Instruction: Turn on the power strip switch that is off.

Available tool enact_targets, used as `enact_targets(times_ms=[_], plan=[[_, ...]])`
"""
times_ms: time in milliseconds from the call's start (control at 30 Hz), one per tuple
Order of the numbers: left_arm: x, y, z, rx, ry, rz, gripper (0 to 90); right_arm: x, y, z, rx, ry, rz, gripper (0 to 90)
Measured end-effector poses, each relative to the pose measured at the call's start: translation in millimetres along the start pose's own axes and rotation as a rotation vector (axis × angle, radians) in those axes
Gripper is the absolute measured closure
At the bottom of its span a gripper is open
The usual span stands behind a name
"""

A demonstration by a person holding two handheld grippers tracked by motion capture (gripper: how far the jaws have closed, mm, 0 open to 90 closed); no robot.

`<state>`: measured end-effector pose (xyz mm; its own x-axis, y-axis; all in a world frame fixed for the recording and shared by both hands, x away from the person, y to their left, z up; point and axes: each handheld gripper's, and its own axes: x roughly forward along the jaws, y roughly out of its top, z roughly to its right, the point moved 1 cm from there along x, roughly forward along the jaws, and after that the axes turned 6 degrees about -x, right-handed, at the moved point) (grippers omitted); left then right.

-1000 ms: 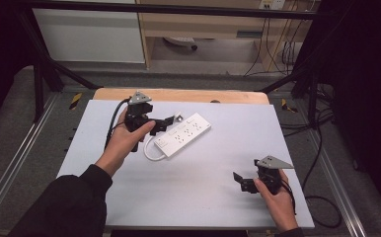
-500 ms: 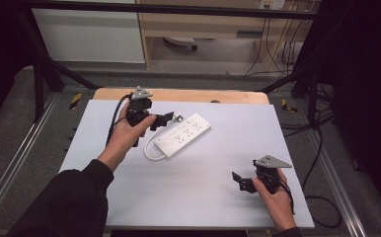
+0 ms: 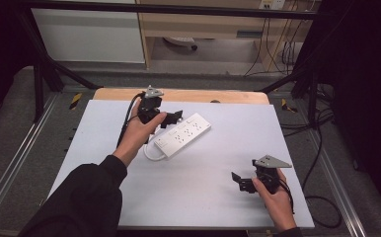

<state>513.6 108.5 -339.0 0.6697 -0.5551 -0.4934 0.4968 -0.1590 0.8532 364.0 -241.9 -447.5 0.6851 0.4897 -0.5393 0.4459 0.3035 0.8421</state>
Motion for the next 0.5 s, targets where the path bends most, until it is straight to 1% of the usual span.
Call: enact_targets(times_ms=[267, 367, 500], plan=[[24.5, -5.7, 3.3, -0.008, -0.001, -0.011, 8.2, 0.4, 0.4, -0.5, -0.008, 0.007, 0.002, 3.2], [33.0, -7.7, 3.8, -0.002, 0.001, -0.017, 8.3, 0.0, 0.7, -0.4, -0.009, 0.01, 0.004, 3.2], [40.7, -9.4, 4.0, -0.005, 0.008, -0.025, 8.5, 0.3, 0.9, -0.6, -0.007, 0.013, 0.007, 3.2]])
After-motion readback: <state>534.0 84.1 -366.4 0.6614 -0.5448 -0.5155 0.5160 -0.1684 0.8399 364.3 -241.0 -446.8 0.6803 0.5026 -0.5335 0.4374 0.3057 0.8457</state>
